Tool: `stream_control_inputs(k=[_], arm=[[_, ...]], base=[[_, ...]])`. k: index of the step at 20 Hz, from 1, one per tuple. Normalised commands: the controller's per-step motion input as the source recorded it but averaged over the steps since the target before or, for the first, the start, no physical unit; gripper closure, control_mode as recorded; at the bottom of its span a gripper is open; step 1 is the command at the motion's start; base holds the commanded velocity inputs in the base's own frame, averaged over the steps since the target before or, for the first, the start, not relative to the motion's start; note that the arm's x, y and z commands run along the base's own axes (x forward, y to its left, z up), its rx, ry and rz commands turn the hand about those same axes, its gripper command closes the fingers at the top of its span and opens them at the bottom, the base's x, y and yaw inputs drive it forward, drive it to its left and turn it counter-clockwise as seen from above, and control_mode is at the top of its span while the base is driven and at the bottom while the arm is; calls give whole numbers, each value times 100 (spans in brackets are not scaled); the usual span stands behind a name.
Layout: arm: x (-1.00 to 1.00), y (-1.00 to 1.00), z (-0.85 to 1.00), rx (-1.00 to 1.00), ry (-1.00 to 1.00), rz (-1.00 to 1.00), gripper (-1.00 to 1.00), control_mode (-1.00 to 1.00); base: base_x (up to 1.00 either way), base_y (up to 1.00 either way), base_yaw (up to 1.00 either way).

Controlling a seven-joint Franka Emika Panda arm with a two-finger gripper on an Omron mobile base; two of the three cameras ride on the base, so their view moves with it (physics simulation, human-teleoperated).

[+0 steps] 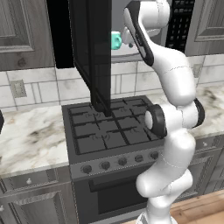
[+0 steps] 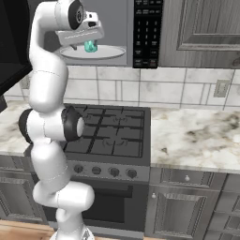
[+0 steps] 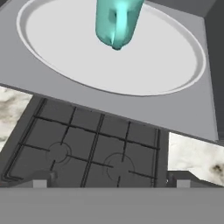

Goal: Pick the mug from the counter and place it inside the microwave. Then close the microwave.

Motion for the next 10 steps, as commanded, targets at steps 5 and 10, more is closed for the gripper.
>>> stream_control_inputs(k=[5, 10], arm=[[-100, -35, -3, 0, -4, 0, -100, -100], [-77, -19, -48, 0, -5, 0, -100, -100]], base=[[0, 0, 0], [0, 0, 0]])
